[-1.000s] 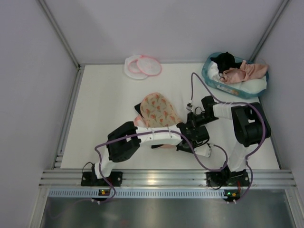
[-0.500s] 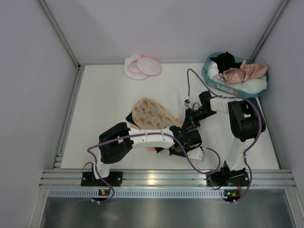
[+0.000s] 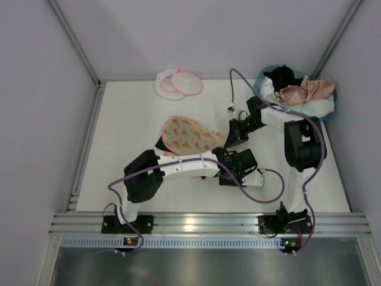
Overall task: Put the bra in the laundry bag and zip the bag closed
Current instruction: Zip the laundry bag at the center of the board.
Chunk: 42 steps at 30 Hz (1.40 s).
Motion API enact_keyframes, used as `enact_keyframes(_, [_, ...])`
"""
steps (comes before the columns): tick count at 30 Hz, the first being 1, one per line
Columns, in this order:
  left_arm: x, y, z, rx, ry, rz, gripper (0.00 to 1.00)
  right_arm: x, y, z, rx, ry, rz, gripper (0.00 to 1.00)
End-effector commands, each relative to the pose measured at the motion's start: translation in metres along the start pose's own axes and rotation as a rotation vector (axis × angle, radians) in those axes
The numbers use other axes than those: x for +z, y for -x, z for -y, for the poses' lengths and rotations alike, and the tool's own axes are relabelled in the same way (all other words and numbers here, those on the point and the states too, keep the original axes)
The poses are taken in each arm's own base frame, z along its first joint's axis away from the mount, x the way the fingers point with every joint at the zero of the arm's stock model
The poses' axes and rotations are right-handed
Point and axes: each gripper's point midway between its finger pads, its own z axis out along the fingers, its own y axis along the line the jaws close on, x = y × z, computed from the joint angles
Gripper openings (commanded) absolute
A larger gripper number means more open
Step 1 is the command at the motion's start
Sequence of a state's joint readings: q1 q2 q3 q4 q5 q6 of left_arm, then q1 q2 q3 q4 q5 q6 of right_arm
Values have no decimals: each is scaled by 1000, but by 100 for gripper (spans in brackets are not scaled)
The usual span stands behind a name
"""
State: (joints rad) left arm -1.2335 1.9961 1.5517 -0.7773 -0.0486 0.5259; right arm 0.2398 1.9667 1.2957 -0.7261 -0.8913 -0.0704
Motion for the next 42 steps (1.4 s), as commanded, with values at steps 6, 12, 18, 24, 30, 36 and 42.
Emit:
enact_keyframes(6, [-109,46,-32,-92,65,349,80,-7,48,7,-164,-76,48,60])
enact_keyframes(12, [-142,14,-72,-332,145,443,98,-34,63,-2,-214,-170,131,98])
enact_keyframes(18, [-159,-72,-153,-764,257,483,98,-59,42,-16,-250,-260,171,96])
enact_keyframes(24, [-137,-186,-234,-1171,240,488,85,-63,17,-31,-224,-224,157,95])
enact_keyframes(30, [-110,-233,-302,-1241,256,508,74,-60,-8,-38,-215,-183,145,99])
enact_keyframes(36, [-64,-254,-314,-1305,269,444,66,-44,-32,-35,-31,-103,164,99])
enact_keyframes(42, [-26,-275,-261,-1417,211,308,47,-32,-35,-30,64,-52,195,99])
